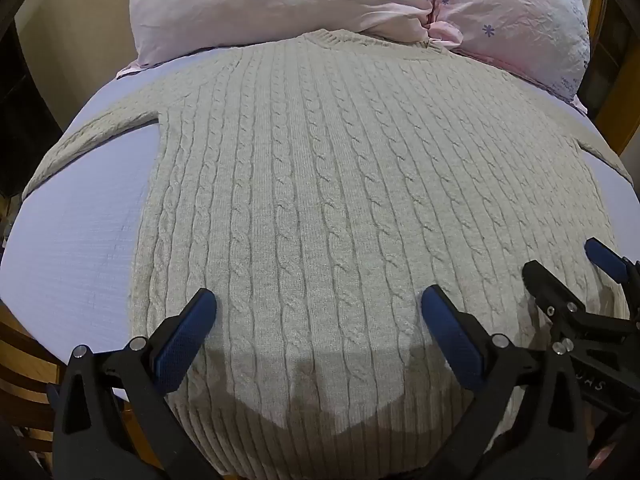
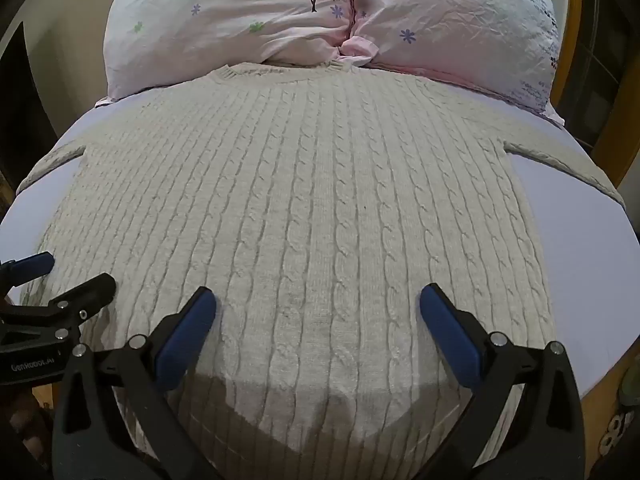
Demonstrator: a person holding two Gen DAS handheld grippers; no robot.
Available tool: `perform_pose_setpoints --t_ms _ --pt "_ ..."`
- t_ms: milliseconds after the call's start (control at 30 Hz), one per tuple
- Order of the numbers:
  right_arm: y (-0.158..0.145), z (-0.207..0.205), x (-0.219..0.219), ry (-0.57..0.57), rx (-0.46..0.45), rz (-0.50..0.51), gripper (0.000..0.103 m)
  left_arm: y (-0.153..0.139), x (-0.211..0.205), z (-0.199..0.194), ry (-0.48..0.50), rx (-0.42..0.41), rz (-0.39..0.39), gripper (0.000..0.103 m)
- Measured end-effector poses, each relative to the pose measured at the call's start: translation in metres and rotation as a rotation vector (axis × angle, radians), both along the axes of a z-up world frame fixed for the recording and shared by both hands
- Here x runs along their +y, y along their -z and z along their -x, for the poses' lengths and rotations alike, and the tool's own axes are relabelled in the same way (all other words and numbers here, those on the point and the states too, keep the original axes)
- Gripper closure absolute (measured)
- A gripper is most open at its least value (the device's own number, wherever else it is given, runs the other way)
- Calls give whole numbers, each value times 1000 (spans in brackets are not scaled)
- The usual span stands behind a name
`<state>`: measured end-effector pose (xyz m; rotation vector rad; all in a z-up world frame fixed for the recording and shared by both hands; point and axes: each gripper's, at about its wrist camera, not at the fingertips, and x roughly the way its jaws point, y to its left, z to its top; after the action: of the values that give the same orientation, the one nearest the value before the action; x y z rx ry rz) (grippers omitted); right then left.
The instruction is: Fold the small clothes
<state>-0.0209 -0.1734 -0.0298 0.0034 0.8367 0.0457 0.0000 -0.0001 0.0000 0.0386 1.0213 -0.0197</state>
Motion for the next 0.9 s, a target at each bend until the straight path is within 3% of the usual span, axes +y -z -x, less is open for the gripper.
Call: perform_pose_setpoints --t_ms 900 --pt "-1 0 -1 0 -5 0 2 0 0 0 0 -5 1 1"
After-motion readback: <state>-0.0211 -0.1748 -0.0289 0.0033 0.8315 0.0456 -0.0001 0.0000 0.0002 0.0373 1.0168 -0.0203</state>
